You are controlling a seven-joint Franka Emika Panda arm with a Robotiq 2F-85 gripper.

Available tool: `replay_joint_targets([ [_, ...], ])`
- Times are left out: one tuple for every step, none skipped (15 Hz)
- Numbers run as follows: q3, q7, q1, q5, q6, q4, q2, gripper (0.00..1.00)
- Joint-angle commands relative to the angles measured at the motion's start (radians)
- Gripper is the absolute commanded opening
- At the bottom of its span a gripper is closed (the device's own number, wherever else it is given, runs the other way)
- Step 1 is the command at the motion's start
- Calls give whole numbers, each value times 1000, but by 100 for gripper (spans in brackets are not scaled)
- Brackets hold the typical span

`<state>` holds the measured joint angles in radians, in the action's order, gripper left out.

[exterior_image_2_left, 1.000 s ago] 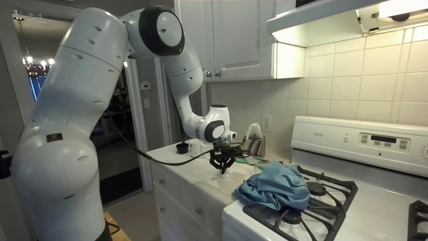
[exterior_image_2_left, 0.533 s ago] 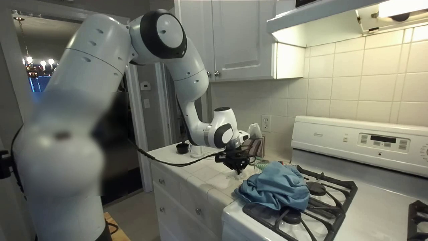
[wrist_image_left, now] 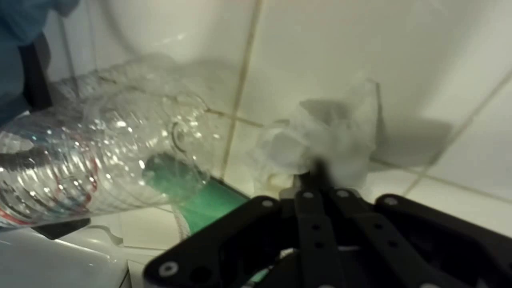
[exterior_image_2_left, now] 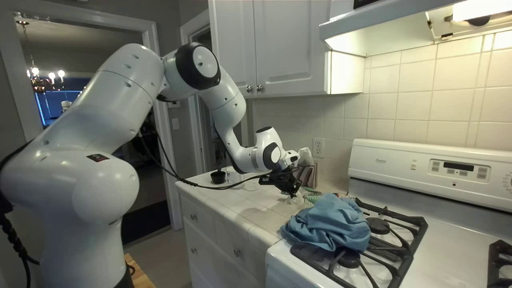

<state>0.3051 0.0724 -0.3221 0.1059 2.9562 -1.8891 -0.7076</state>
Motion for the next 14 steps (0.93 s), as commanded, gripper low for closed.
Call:
replay_joint_targets([
  [41,91,-55,46,-11,-1,39,0],
  [63,109,-74,55,6,-22,58,0],
  [81,127,-89,64,7,-30,71,0],
  [94,141,-100,72,-2,-35,87,27],
  [112,159,-114,81,0,-49,102,29],
  [124,172,-123,90,3,-57,114,34],
  [122,173,-122,94,-14,-62,131,42],
  [117,172,-120,98,-34,-72,149,48],
  [76,143,-94,94,-83,-92,184,55],
  [25,108,-58,85,-133,-109,213,62],
  [-26,75,-21,75,-185,-129,246,69],
  [-70,54,9,68,-243,-142,268,77],
  [-145,-5,67,38,-272,-164,301,83],
  [-210,-59,120,2,-290,-181,320,91],
])
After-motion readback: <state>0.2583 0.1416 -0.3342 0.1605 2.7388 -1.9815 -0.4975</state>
